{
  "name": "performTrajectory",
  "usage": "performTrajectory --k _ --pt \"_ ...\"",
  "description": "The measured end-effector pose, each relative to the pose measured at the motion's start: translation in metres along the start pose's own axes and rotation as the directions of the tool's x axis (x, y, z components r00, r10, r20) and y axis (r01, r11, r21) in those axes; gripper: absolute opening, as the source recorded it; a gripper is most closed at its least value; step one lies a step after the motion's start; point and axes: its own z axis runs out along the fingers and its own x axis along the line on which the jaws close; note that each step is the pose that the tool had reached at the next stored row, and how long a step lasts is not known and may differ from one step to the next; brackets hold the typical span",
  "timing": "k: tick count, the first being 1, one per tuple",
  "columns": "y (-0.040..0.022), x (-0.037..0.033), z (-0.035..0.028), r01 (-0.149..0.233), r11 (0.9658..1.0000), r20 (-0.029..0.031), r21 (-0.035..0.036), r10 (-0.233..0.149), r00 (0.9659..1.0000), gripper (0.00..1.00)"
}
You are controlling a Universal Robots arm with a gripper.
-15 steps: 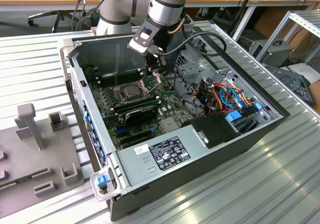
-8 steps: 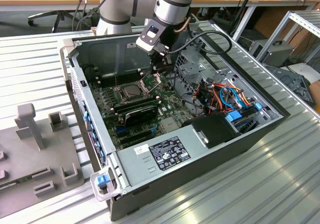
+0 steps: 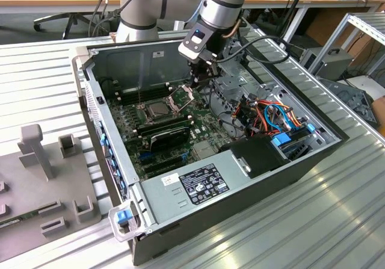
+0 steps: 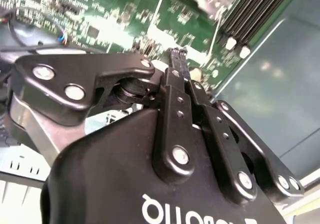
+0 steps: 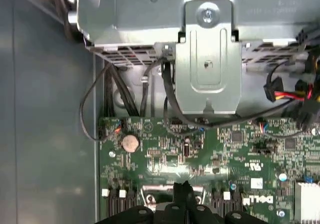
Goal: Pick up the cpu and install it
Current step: 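Close the cpu cover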
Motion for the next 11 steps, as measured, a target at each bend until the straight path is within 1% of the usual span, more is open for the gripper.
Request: performTrajectory --k 1,3,6,9,11 --pt "0.004 0.0001 0.0009 0.0 1.0 -0.0001 0.0031 0.0 1.0 0.11" --pt "0.0072 0.0 0.0032 0.0 1.0 0.0001 0.0065 0.0 1.0 0.11" --pt "0.0149 0.0 0.008 -0.001 0.9999 0.0001 0.0126 0.001 1.0 0.11" --pt "0.0164 0.0021 0.011 -0.001 0.9999 0.0 0.0135 0.001 1.0 0.11" --pt "0.0166 0.0037 0.0149 0.0 0.9999 0.0002 0.0137 0.0 1.0 0.11"
